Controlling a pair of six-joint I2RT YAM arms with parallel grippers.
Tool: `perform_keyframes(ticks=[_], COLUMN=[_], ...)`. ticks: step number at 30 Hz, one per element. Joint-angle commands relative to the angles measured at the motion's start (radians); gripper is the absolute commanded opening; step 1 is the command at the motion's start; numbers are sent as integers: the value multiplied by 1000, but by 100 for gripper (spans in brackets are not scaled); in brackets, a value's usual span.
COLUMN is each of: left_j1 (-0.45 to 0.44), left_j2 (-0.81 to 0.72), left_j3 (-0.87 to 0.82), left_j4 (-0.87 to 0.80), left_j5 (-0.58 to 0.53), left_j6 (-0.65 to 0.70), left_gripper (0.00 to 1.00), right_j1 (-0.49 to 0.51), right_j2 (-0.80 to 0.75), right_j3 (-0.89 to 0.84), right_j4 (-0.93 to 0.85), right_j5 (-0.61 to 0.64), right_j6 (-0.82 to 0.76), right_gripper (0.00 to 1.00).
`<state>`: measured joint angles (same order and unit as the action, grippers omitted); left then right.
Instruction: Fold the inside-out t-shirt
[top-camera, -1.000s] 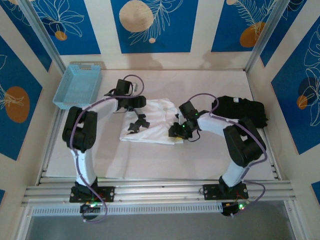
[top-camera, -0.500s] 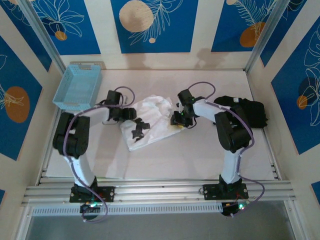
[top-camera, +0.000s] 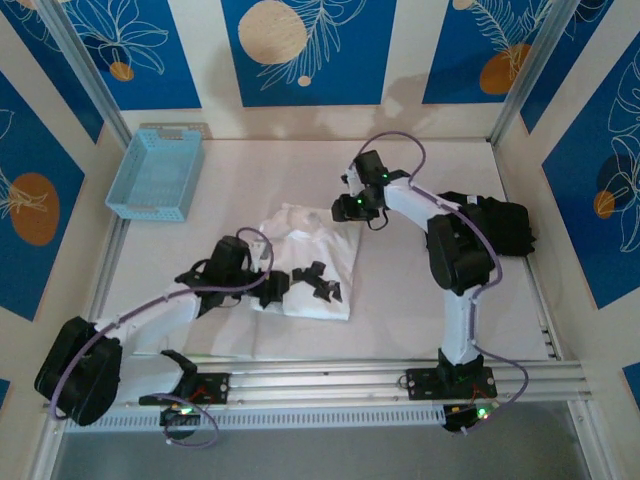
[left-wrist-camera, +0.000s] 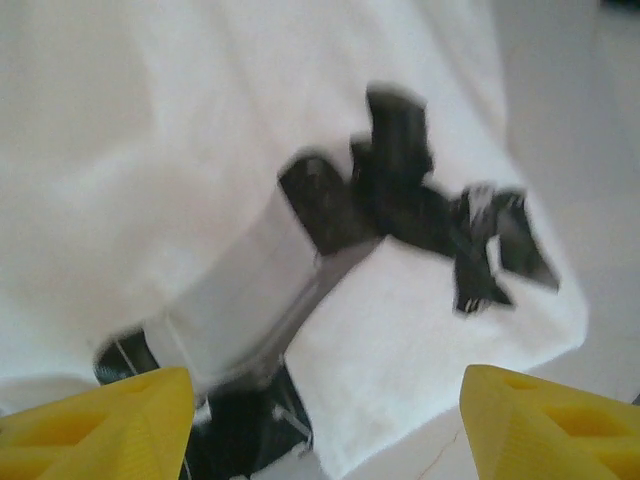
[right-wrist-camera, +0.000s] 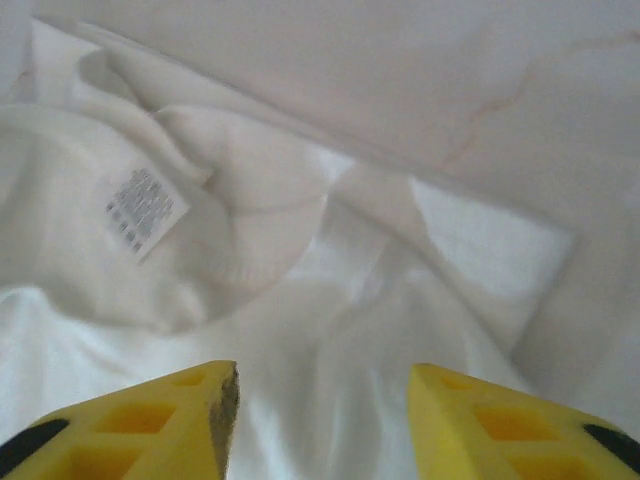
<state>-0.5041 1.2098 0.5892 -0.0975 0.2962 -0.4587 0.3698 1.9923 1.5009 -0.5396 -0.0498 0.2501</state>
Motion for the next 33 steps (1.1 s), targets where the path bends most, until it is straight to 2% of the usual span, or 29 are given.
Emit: perform_keyframes(ticks=[1,3,6,12,19,22,26,28,33], left_j1=[134,197,247,294,277,269,263,263,265], left_j2=[122,250,421,655,772,800,836,853,889], left_j3=[142,240,373,556,645,652,658,658,681], left_j4=[22,25,7,-40,-41,-32,-9,6,12], left_j5=[30,36,41,154,294,327,361,373,365], left_j6=[32,52,95,144,146,141,122,112,97], left_gripper=[72,73,75,80,79,75,65,56,35], right_j1=[-53,-81,-92,-79,-48,-41,-38,-38,-45], right_j2=[-66,-51,-4,111,172,190,205,205,201], right_j3=[-76,-86,-55,37,64,68,70,69,60], right_j4=[15,12,8,-35,-46,-39,-21,-3,59], right_j5=[-46,-55,-87,-127,-168,-189,-218,-228,-264], right_j6=[51,87,112,126,142,152,165,173,190], right_gripper=[57,66,71,73,70,67,60,54,30])
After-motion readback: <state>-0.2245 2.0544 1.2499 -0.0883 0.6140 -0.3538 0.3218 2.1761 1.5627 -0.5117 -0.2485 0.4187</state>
